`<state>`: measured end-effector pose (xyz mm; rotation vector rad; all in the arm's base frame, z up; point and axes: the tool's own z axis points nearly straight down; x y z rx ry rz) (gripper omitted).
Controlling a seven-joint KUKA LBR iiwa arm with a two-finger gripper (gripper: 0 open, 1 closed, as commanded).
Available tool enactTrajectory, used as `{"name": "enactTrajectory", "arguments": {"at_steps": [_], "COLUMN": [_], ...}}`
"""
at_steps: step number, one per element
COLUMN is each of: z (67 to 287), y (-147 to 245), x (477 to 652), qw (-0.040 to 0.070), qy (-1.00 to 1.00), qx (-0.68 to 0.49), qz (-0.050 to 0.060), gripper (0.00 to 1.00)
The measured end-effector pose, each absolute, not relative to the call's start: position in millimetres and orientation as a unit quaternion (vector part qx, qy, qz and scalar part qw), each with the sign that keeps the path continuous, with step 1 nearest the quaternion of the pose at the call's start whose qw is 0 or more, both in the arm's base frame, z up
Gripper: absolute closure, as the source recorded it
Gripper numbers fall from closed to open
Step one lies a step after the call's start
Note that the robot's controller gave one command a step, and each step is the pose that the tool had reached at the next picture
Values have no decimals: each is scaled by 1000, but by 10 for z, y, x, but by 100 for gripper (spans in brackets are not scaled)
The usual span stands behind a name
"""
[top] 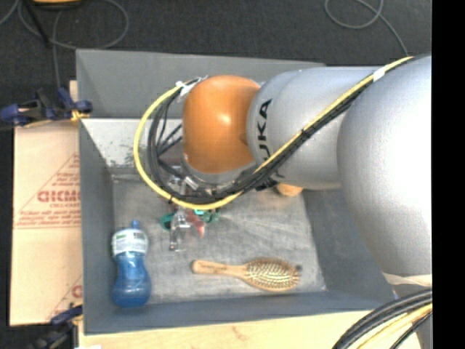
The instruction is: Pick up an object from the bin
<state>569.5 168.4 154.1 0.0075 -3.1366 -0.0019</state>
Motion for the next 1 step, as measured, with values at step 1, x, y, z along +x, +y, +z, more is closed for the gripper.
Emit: {"name": "enactTrajectory", "arguments": {"at_steps": [1], "z": [1587], "y": [1679], "x": [5715], "qw": [-1], "qy": [-1000], "qx": [1], "qz": [-1], "gripper": [0]}}
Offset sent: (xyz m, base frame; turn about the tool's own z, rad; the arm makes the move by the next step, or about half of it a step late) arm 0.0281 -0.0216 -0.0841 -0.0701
